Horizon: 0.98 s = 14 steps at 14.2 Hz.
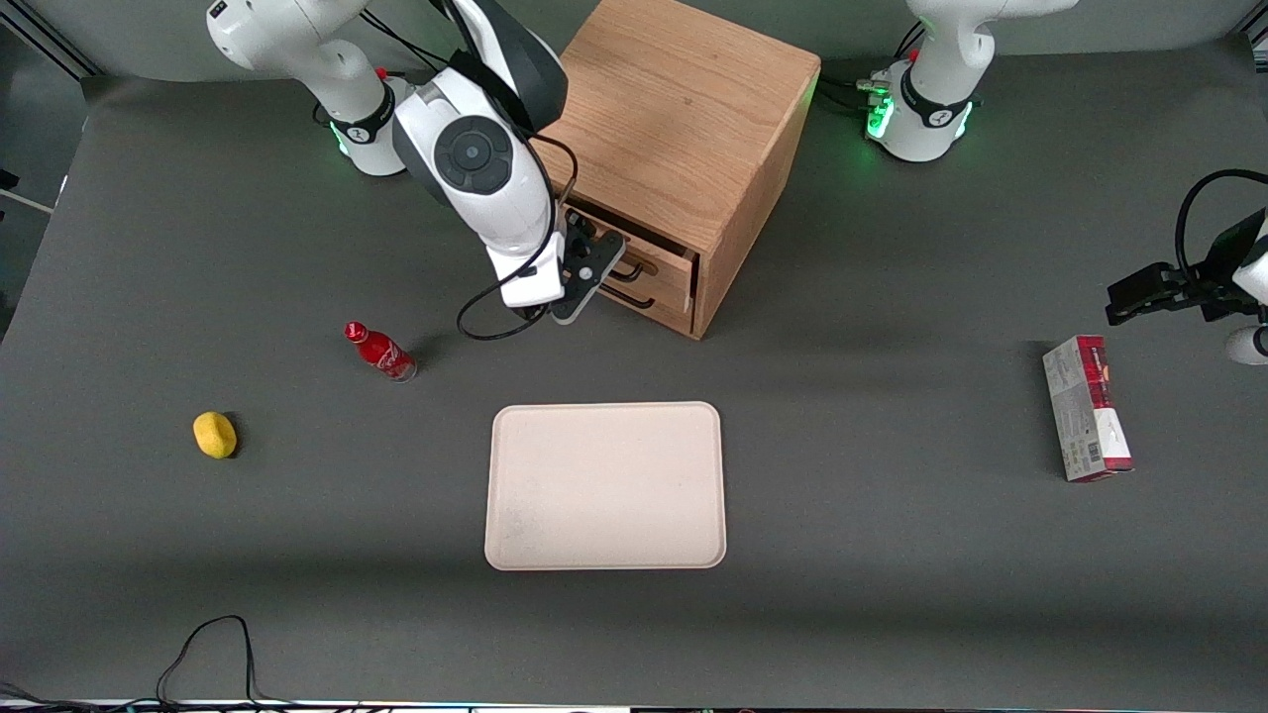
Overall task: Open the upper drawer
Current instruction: 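Pull the upper drawer outward by its handle with the right gripper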
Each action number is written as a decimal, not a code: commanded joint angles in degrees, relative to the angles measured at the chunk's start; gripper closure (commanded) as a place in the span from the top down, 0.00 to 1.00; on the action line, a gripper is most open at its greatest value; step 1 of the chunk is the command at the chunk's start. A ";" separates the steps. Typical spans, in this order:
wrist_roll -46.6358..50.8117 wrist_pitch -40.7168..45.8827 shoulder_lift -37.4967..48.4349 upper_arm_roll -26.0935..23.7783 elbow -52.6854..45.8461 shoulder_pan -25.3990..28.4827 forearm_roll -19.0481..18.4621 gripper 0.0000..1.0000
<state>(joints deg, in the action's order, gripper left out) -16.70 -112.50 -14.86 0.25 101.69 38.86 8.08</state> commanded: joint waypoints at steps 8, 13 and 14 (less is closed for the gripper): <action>-4.39 3.06 -6.49 -0.08 -9.56 -5.72 -2.54 1.00; -4.92 6.15 -9.39 -0.08 -14.49 -8.10 -2.63 1.00; -4.92 6.15 -10.00 -0.08 -15.11 -8.71 -2.63 1.00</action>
<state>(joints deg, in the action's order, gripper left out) -20.40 -107.95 -22.64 0.33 90.14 31.05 6.40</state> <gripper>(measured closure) 0.000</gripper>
